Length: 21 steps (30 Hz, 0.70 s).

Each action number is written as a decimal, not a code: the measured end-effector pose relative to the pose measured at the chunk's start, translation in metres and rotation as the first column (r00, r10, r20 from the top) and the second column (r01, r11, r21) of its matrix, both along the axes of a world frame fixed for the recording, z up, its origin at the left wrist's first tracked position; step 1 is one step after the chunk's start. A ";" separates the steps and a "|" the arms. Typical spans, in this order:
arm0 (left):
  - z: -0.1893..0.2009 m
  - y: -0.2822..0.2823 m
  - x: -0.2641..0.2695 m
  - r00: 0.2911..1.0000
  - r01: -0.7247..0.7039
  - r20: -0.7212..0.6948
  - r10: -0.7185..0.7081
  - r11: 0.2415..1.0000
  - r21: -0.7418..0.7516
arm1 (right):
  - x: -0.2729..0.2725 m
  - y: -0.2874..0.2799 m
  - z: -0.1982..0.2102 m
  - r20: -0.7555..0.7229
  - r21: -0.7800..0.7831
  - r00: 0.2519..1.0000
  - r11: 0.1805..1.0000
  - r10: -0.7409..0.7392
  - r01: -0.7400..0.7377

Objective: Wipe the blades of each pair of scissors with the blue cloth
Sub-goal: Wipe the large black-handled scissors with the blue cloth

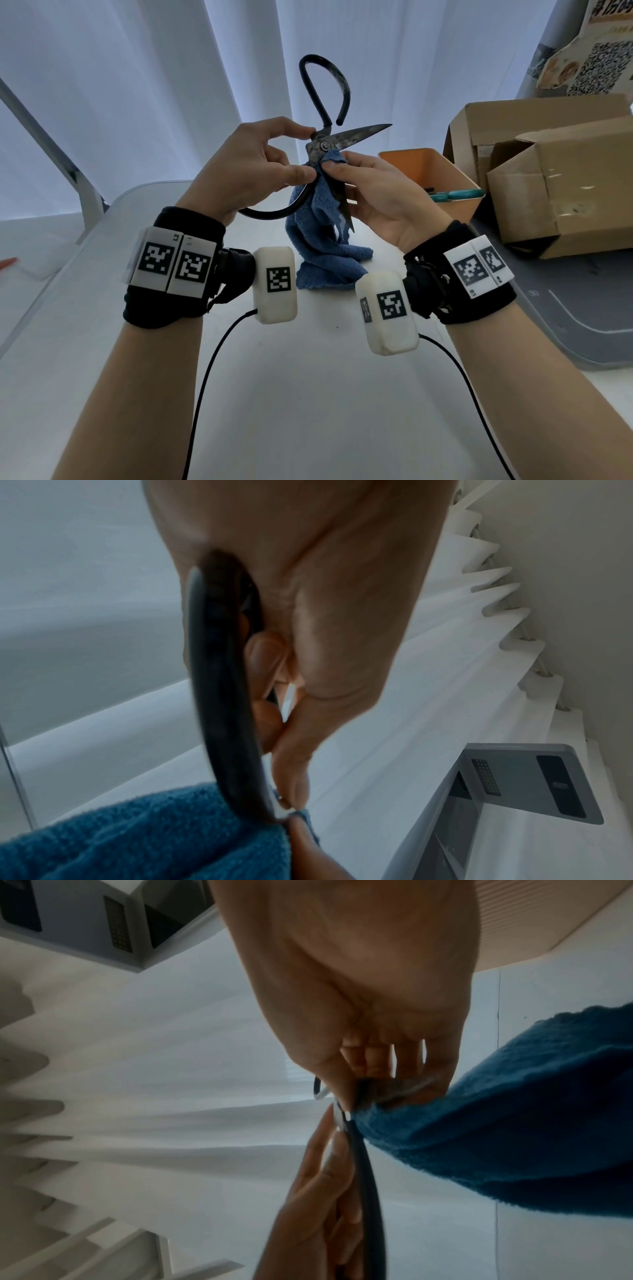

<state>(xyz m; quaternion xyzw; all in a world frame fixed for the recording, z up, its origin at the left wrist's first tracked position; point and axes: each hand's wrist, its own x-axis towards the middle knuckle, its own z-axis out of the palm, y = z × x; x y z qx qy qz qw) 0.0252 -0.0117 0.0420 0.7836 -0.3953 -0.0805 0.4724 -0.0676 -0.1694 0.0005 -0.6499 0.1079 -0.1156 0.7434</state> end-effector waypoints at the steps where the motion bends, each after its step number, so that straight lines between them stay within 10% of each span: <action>1: 0.000 0.001 0.001 1.000 -0.007 -0.002 0.007 1.000 -0.004 | -0.001 -0.001 0.000 0.004 0.007 1.000 0.999 0.031 -0.031; 21: 0.001 0.003 -0.001 0.999 0.044 -0.029 -0.044 0.999 0.019 | -0.002 -0.006 0.001 -0.039 -0.044 0.999 0.999 0.027 -0.029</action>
